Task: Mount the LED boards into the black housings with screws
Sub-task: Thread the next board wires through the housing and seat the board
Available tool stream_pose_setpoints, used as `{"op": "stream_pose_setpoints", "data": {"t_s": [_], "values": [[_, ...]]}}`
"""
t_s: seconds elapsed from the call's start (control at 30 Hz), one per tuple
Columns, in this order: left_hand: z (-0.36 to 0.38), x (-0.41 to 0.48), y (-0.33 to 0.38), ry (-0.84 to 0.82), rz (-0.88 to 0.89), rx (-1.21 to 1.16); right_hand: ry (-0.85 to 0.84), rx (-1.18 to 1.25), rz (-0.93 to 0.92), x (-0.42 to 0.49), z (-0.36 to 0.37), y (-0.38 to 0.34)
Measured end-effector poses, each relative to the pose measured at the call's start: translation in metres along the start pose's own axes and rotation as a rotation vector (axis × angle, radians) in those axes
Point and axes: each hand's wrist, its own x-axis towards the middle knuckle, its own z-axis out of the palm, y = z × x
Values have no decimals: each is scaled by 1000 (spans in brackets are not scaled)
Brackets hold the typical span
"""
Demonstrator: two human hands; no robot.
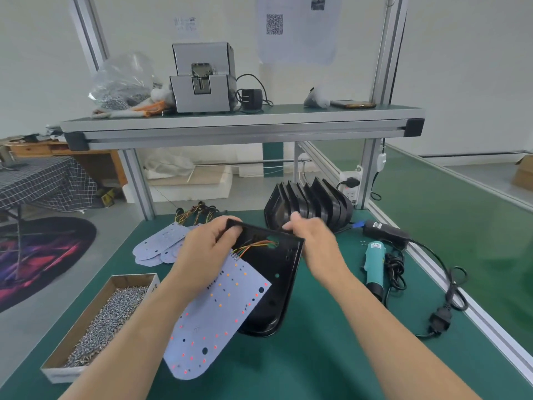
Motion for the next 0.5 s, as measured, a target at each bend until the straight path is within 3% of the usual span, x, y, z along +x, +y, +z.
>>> {"op": "stream_pose_setpoints", "data": {"t_s": [0.07,0.13,0.2,0.27,0.33,0.5], "values": [[2,-1,-3,54,-13,38,339,54,-165,-11,-8,-12],[5,-2,-4,117,-19,69,432,117,-328,-31,-11,-28],[9,-3,-3,187,-28,82,241,-4,-302,-52,-3,-40],[14,-3,-1,242,-39,95,-52,-210,-119,-66,7,-44],[17,-1,0,244,-62,115,-241,-184,-14,-67,10,-42],[4,5,-3,-2,-172,160,-264,-54,-18,-55,-5,-38]]}}
